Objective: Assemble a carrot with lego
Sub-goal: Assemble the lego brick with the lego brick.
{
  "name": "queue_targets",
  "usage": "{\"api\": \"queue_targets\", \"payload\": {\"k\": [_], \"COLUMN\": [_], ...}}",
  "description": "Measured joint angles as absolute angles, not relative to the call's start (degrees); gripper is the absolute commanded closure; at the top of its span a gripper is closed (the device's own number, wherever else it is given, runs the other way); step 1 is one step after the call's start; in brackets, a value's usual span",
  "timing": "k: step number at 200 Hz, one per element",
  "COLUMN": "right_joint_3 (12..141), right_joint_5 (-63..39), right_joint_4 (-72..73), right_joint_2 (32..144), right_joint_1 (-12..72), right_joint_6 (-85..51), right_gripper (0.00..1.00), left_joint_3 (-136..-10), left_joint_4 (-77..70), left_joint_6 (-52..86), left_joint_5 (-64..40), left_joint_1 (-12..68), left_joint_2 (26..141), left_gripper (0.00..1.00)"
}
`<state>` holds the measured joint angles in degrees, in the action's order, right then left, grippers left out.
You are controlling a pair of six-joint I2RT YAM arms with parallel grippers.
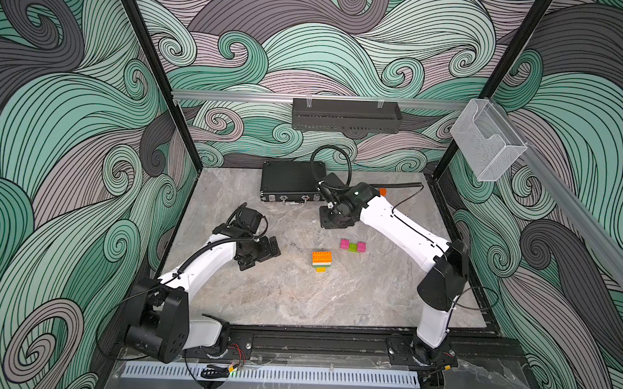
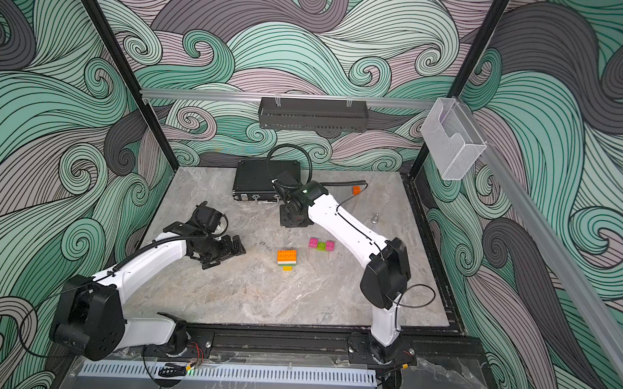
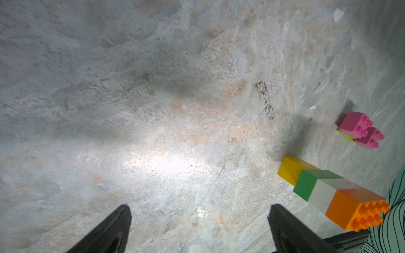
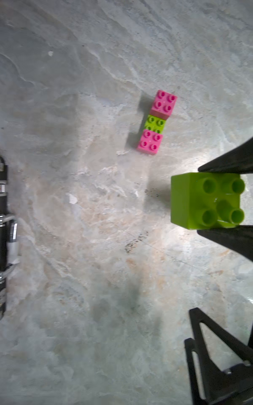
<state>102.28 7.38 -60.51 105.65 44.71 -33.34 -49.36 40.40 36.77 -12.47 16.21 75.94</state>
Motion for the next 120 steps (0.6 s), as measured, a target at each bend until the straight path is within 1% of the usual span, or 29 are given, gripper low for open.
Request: {"api": "queue_targets", "payload": {"k": [55, 120], "right_joint_3": [90.8, 88.51], "right_joint_5": [7.25, 6.72], "right_joint_4": [-59.94, -58.26], "right_joint_2": [100.53, 99.66], "right_joint_1": [50.04, 52.27], "right_joint_6": [-39.68, -44.49], "right_gripper": [0.82, 0.82], "left_joint_3": [-49.32, -48.47], "left_joint_4": [39.2, 38.52], "left_joint_6": [36.51, 36.47], "left_joint_5": [-12.51, -12.71], "left_joint_1": [16.19, 16.16], "left_joint_2": [76.75, 76.73], "left_gripper": [0.01, 0.01]}}
